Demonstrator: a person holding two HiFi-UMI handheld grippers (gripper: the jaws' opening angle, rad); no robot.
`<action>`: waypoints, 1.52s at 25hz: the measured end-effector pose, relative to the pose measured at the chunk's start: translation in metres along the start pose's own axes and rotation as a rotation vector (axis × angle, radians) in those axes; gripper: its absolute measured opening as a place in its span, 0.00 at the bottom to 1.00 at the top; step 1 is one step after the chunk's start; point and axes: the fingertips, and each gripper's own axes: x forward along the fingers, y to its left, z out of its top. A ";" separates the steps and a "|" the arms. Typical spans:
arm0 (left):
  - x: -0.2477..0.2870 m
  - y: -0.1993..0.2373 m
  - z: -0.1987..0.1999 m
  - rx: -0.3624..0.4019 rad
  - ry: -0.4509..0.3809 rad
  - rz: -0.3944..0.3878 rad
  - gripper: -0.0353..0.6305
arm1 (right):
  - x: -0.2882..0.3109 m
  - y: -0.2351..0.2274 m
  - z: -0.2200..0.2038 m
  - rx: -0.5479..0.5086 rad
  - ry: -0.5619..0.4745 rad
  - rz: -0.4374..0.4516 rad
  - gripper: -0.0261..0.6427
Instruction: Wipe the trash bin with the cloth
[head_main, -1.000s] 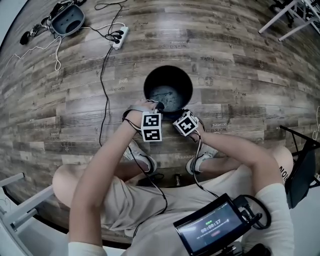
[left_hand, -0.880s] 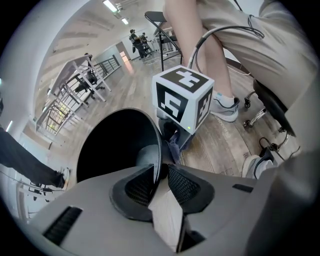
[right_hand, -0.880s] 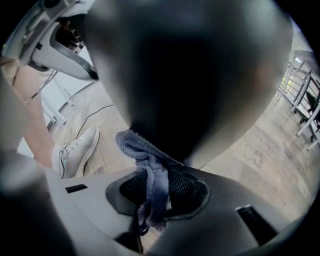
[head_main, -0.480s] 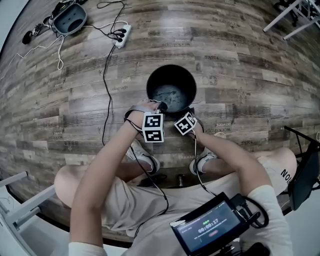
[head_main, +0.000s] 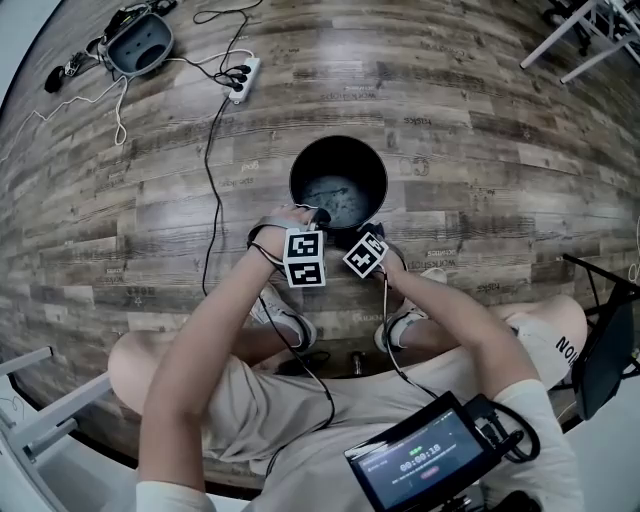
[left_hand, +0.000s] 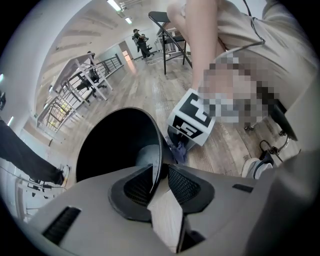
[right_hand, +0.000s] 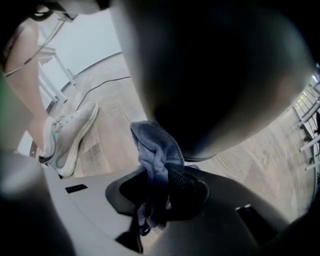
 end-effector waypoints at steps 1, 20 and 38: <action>0.000 0.000 0.000 -0.001 0.001 -0.001 0.20 | -0.012 0.006 0.000 -0.029 0.014 0.029 0.16; 0.009 0.004 0.014 -0.230 0.066 0.070 0.22 | -0.184 0.000 0.008 -0.269 0.009 0.083 0.16; -0.008 0.005 0.015 -0.144 -0.049 0.090 0.25 | -0.196 -0.008 0.044 -0.121 -0.161 0.080 0.16</action>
